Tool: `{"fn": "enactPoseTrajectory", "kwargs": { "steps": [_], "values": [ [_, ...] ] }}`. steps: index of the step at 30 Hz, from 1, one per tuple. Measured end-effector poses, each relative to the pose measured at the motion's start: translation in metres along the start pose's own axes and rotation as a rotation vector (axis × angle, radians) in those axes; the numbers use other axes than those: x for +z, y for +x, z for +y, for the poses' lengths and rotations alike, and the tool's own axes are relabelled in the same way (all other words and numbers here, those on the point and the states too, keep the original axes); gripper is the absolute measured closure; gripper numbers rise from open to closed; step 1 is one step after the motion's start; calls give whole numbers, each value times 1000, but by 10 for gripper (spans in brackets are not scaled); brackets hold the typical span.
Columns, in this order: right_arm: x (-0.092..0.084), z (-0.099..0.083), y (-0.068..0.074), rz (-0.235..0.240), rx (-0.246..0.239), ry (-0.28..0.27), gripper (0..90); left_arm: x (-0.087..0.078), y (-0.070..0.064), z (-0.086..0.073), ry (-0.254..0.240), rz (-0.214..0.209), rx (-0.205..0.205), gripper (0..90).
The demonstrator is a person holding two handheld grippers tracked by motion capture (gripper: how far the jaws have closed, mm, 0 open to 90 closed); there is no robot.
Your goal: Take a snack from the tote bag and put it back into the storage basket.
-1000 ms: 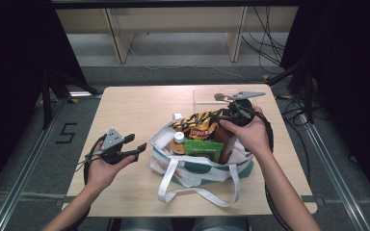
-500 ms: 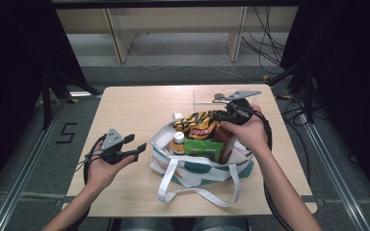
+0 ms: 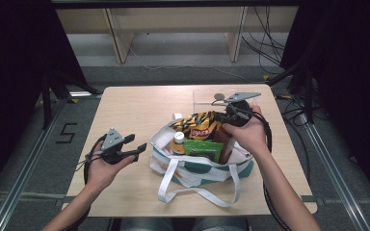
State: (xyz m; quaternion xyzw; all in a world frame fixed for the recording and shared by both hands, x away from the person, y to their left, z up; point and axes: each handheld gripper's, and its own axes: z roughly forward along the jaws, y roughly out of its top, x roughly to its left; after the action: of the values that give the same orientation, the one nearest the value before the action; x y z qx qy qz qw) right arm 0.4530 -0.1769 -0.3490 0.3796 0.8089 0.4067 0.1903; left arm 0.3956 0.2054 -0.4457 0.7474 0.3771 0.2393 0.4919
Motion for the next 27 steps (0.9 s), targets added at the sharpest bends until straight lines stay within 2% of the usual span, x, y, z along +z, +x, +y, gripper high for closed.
{"fn": "enactPoseTrajectory", "kwargs": {
  "steps": [1, 3, 6, 9, 10, 11, 12, 13, 15, 16, 19, 20, 23, 27],
  "values": [
    [0, 0, 2, 4, 12, -15, 900, 0, 0, 0, 0, -1, -1, 393],
    [-2, 0, 4, -8, 0, -45, 900, 0, 0, 0, 1, 0, -1, 393],
    [-6, 2, 3, -5, -17, -59, 900, 0, 0, 0, 1, 0, 1, 393],
    [-9, 3, 7, -10, 20, -93, 900, 0, 0, 0, 0, 0, 0, 394],
    [-11, 4, 7, -13, 0, -103, 900, 0, 0, 0, 1, 0, 0, 394],
    [-12, 4, 8, -6, 10, -109, 900, 0, 0, 0, 1, 0, 0, 393],
    [-13, 4, 7, -1, -8, -114, 900, 0, 0, 0, 2, 0, 1, 393],
    [-14, 4, 9, -18, -4, -131, 900, 0, 0, 0, 3, 0, 0, 394],
    [-16, 5, 8, -11, -8, -130, 900, 1, -1, 0, 3, -1, 1, 394],
    [-17, 4, 10, -20, 10, -145, 900, 1, -1, 0, 3, -2, 3, 394],
    [-20, 4, 8, -15, 10, -162, 900, 1, 0, -1, 4, -2, 4, 394],
    [-20, 4, 8, -21, 16, -168, 900, 1, -1, -1, 3, -1, -9, 394],
    [-23, 4, 10, -27, 21, -193, 900, 1, -1, -1, 4, -2, 3, 394],
    [-27, 6, 10, -32, 10, -240, 900, 1, -1, 0, 3, -4, 4, 394]
  ]
}}
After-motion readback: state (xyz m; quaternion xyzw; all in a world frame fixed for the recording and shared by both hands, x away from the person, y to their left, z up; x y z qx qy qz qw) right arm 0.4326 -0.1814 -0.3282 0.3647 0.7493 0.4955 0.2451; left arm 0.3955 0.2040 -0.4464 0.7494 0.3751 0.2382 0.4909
